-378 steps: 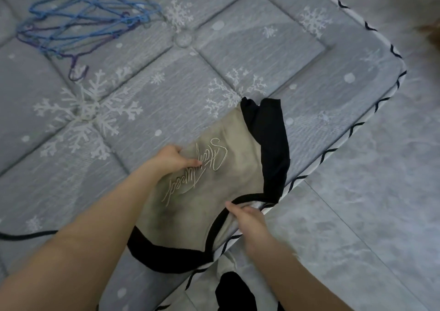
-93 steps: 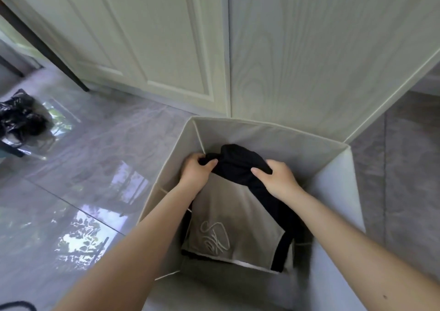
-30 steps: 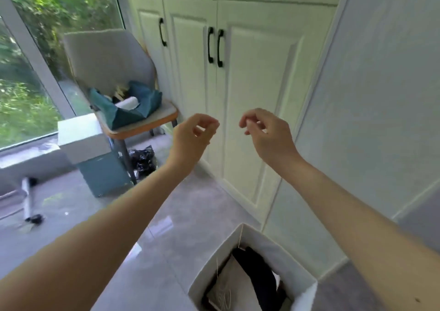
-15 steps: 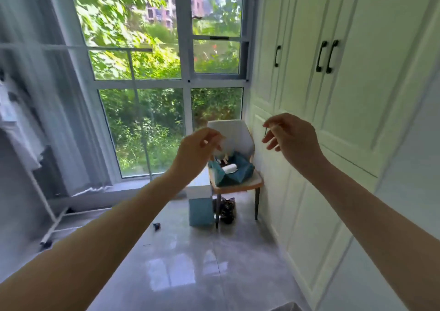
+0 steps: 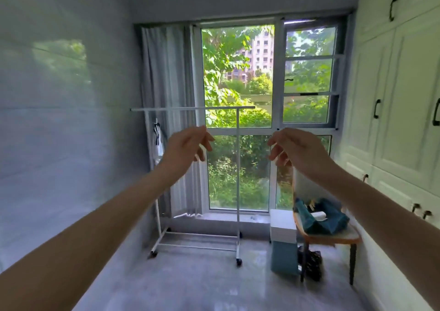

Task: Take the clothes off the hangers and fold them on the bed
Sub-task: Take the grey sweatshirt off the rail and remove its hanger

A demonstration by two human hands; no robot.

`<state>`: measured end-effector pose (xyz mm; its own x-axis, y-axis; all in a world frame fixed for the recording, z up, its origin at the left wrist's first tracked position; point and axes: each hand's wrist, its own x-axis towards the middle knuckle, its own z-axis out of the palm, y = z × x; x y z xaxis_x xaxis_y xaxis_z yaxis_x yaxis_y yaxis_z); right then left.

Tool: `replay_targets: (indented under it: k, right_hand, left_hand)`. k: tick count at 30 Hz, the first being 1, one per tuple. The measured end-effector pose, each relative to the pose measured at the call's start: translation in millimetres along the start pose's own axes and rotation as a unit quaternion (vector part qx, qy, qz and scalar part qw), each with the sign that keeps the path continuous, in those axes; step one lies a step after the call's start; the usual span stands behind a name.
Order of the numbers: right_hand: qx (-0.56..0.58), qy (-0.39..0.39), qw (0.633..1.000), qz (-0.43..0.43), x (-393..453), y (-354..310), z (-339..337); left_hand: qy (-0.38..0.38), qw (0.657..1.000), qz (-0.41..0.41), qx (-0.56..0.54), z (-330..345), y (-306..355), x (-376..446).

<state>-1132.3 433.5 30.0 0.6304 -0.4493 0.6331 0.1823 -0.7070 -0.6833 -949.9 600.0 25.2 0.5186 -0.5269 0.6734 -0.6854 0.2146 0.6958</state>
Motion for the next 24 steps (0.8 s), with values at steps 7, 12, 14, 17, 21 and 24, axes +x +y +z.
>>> replay_targets:
  k: [7, 12, 14, 17, 21, 24]
  right_hand:
    - [-0.024, -0.103, 0.994, 0.029, 19.1, -20.3, 139.8]
    - [-0.026, -0.138, 0.99, 0.014, 69.8, -12.3, 219.9]
    - [-0.029, -0.142, 0.989, 0.001, 97.4, -1.3, 245.7]
    - [-0.032, -0.155, 0.987, -0.012, 149.5, 23.7, 282.8]
    - [-0.002, -0.161, 0.987, -0.014, 241.1, 63.8, 336.1]
    - [0.027, -0.17, 0.985, 0.0, 304.4, 92.6, 376.9]
  left_hand:
    - [0.049, 0.997, -0.06, 0.019, -142.5, -37.9, -39.6]
    - [0.134, 0.985, -0.108, -0.008, -201.8, -108.1, -45.2]
    - [0.154, 0.981, -0.116, 0.009, -215.9, -137.9, -35.3]
    - [0.176, 0.976, -0.128, 0.023, -229.7, -181.8, -6.2]
    - [0.195, 0.972, -0.125, 0.048, -248.2, -241.3, 53.8]
    - [0.216, 0.965, -0.13, 0.072, -269.6, -278.3, 101.0]
